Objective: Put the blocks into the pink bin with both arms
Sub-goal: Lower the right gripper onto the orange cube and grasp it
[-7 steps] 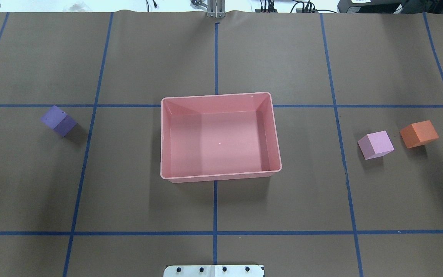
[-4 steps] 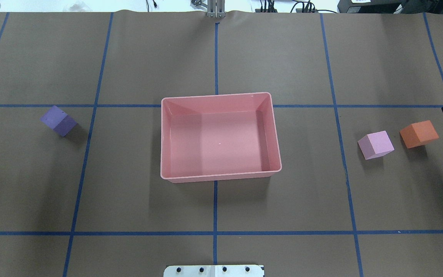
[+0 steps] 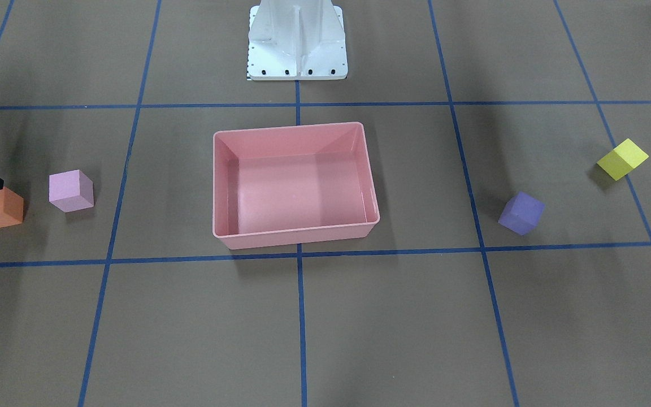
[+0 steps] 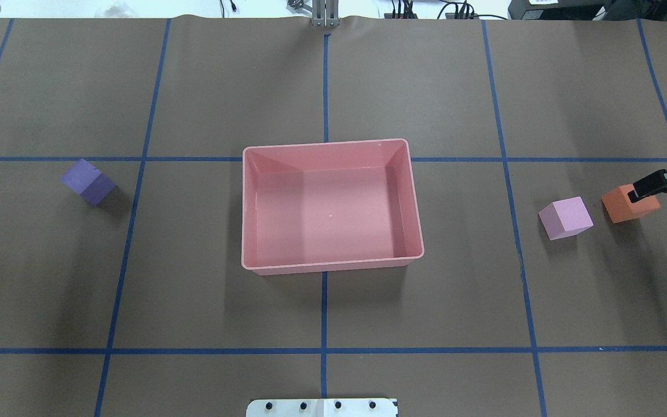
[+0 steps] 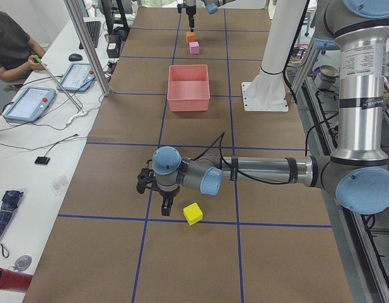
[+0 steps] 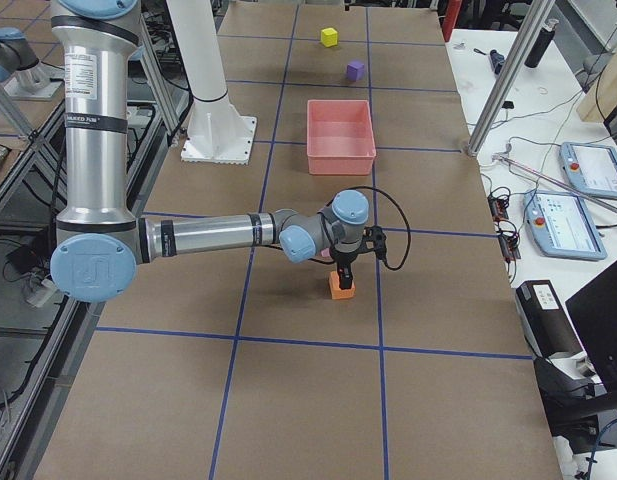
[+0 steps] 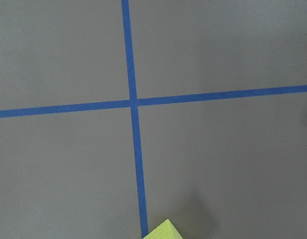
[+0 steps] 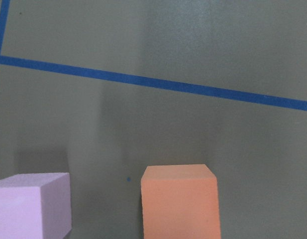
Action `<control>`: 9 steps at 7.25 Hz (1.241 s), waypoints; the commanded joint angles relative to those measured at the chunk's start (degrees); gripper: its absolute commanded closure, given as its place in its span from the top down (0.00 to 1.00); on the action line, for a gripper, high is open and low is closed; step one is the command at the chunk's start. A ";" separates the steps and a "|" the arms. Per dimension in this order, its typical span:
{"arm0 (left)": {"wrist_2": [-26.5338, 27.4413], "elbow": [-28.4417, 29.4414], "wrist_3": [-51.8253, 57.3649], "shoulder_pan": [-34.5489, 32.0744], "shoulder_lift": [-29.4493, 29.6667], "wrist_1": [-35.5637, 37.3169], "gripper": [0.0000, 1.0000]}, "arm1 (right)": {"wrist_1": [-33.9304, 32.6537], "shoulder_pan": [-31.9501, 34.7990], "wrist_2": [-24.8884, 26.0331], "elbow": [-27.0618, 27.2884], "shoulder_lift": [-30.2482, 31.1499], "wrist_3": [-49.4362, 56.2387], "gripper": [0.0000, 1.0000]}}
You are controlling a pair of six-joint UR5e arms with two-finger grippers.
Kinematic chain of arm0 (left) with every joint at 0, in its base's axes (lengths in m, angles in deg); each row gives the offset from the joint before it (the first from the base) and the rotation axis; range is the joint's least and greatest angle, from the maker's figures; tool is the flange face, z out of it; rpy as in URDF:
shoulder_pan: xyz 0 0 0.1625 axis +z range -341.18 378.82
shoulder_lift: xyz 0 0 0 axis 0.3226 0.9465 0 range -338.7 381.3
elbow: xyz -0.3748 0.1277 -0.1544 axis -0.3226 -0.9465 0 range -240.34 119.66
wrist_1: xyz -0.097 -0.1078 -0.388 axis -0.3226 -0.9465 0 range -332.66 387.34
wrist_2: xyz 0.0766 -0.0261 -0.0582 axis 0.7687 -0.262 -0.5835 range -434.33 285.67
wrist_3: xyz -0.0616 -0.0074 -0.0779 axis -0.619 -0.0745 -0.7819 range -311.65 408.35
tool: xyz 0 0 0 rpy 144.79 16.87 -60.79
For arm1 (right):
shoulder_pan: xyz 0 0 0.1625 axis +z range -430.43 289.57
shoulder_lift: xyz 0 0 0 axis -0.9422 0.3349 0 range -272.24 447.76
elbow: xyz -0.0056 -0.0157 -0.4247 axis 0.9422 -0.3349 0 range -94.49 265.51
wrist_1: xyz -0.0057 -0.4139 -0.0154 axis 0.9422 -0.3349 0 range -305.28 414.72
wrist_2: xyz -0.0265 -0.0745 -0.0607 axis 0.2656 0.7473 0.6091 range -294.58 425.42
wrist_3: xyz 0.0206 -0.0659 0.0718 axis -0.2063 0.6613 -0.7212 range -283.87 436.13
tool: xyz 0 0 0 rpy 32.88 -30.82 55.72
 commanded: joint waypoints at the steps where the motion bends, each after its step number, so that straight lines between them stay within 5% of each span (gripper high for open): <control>1: 0.00 -0.04 0.00 0.00 0.00 0.00 1.00 | 0.18 -1.47 0.38 -2.20 -1.26 0.12 0.98; 5: 0.09 -0.04 -0.09 0.00 -0.36 -1.93 1.00 | 0.18 -3.49 4.50 -6.34 -3.90 0.47 0.91; 6: 0.09 -0.13 -0.09 0.00 -0.36 -2.02 1.00 | 0.18 -3.67 4.60 -6.34 -3.90 0.47 0.77; 7: 0.09 -0.13 -0.09 0.00 -0.36 -2.02 1.00 | 0.18 -3.67 4.60 -6.34 -3.82 0.47 0.22; 8: 0.09 -0.22 -0.09 0.00 -0.36 -1.94 1.00 | 0.18 -3.67 4.42 -5.82 -3.82 0.04 0.00; 9: 0.09 -0.22 -0.18 0.00 -0.36 -2.02 1.00 | 0.18 -3.41 3.90 -5.20 -3.73 0.03 0.00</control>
